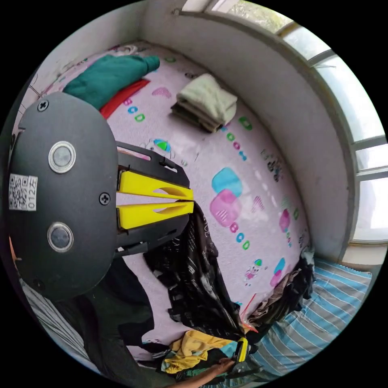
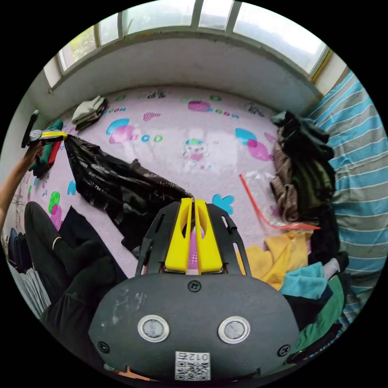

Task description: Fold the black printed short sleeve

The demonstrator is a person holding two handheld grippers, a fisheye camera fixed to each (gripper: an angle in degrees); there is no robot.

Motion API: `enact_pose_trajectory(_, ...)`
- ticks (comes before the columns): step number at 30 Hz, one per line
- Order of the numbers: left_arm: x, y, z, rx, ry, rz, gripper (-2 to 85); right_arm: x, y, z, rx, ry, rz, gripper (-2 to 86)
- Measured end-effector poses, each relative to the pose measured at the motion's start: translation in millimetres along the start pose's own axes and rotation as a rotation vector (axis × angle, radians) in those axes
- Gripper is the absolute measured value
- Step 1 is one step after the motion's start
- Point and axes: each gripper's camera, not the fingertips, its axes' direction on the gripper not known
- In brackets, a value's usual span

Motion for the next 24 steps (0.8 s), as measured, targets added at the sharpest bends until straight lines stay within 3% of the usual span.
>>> enact_pose_trajectory(9,34.0,22.9,-237.0,0.416,-0.236,-0.026,-0.1,-14.4,-17.3,-234.0,0.389,0.181,0.007,-1.0)
enact_pose_trajectory(13,52.6,41.0,-305.8,0.486,-0.299,-0.026,-0.2,-45.3,-12.8,-310.8,0.495,0.273,-0.024,-1.0)
enact_pose_trajectory(24,89.5,134.2,-392.7,0.593,-0.327,-0.055,-0.2,-98.6,41.8,-363.4,0.583,0.243,-0.048,-1.0)
